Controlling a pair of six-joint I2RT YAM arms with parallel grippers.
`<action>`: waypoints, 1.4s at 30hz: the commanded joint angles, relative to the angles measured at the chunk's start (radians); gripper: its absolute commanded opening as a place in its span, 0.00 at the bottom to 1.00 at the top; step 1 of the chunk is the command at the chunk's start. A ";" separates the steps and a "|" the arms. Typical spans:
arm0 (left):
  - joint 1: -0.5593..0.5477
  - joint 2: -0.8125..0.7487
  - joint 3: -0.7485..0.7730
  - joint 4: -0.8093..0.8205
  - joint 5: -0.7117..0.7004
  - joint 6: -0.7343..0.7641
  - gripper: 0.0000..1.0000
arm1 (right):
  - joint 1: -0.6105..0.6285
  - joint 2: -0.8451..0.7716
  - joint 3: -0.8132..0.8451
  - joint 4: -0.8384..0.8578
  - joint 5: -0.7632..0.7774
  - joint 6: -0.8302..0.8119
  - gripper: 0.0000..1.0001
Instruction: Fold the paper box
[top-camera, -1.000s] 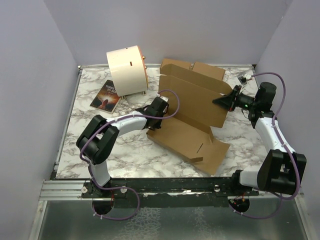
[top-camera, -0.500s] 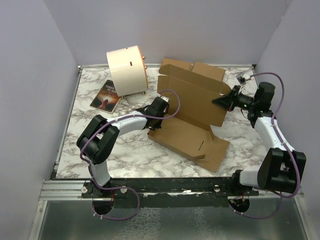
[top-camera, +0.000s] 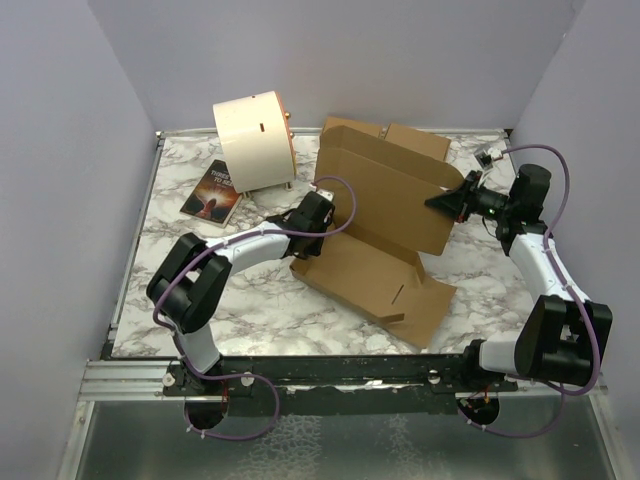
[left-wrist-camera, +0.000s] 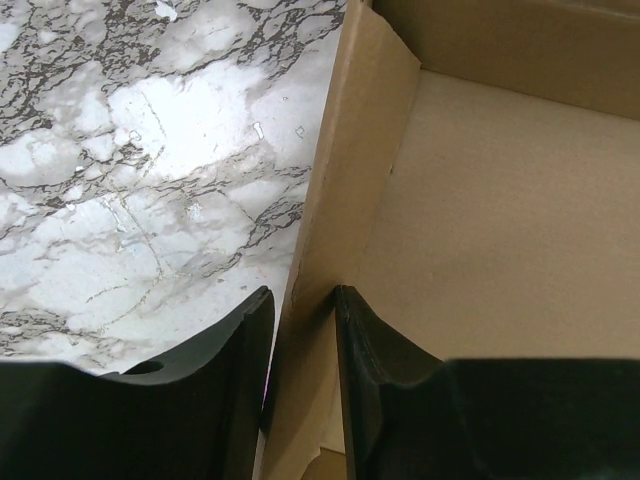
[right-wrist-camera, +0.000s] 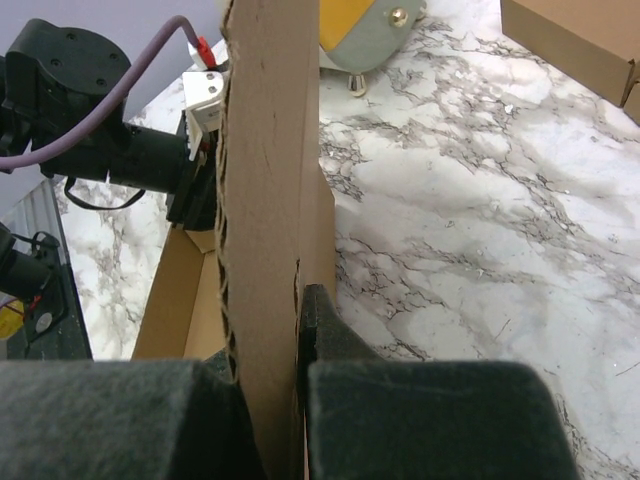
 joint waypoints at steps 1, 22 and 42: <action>0.005 -0.046 -0.003 0.003 -0.011 -0.011 0.34 | 0.004 0.004 -0.001 0.011 -0.012 -0.005 0.01; 0.022 -0.015 -0.038 0.061 0.044 -0.014 0.04 | 0.050 0.066 0.072 -0.078 -0.043 -0.135 0.01; 0.036 -0.069 -0.076 0.096 -0.051 -0.072 0.00 | 0.101 0.214 0.299 -0.223 -0.036 -0.244 0.03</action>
